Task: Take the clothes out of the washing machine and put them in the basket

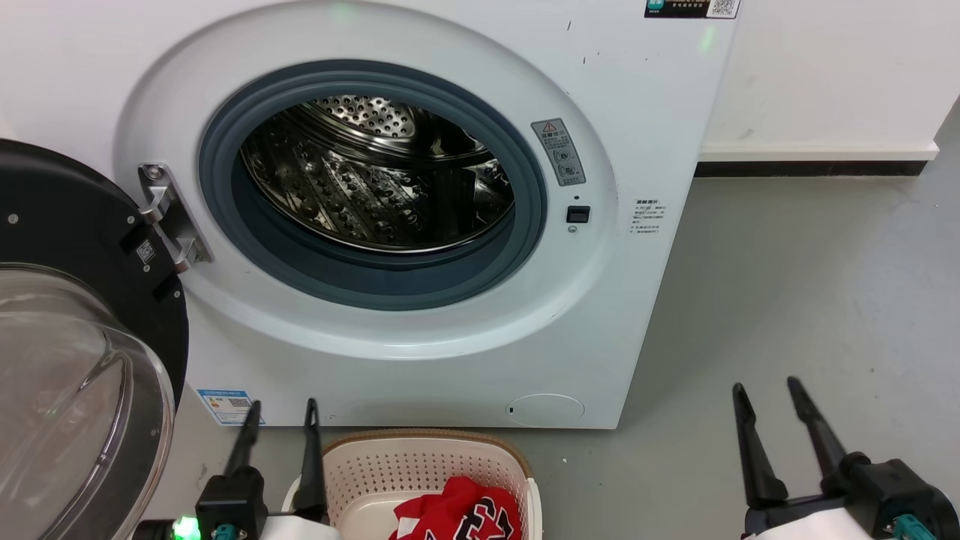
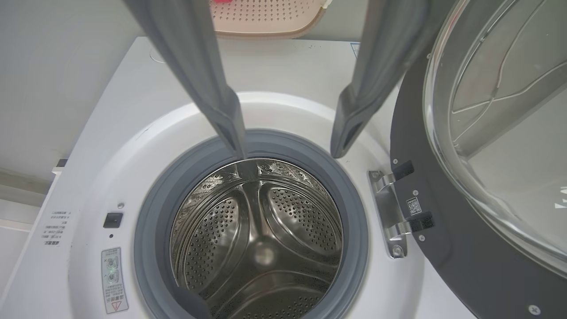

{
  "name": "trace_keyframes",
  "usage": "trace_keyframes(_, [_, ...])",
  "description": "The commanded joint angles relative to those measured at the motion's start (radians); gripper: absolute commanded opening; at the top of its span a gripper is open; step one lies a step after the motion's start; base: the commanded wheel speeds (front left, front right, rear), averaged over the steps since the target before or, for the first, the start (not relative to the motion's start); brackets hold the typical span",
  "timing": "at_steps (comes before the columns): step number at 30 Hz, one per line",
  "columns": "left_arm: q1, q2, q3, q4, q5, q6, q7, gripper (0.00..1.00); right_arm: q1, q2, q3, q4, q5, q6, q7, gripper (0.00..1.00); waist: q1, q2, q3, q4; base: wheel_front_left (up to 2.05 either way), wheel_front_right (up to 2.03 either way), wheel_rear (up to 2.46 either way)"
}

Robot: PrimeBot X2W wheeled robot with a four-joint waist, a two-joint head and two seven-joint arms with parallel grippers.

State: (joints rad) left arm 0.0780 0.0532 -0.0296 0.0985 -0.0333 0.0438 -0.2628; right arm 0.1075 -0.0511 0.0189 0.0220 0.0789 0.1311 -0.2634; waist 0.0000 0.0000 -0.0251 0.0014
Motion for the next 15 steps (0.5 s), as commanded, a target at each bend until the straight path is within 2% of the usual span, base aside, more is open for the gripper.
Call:
trace_keyframes(1, [-0.001,0.0,0.001,0.008,-0.002,-0.001,0.001,0.0,0.001,0.0,0.001,0.007,0.002,0.0,0.0,0.0,0.0,0.0,0.0,0.0,0.0,0.0,0.0])
trace_keyframes(5, [0.006,-0.002,0.003,0.047,-0.015,-0.001,0.01,0.0,0.004,0.0,0.001,0.039,0.015,0.0,0.003,0.0,0.0,0.0,0.0,0.0,0.0,0.0,0.0])
trace_keyframes(15, [-0.023,-0.002,0.025,0.062,-0.228,-0.025,0.062,0.0,-0.026,-0.014,0.0,0.062,0.237,0.0,0.04,0.0,0.0,0.0,0.003,0.0,0.0,0.0,0.0])
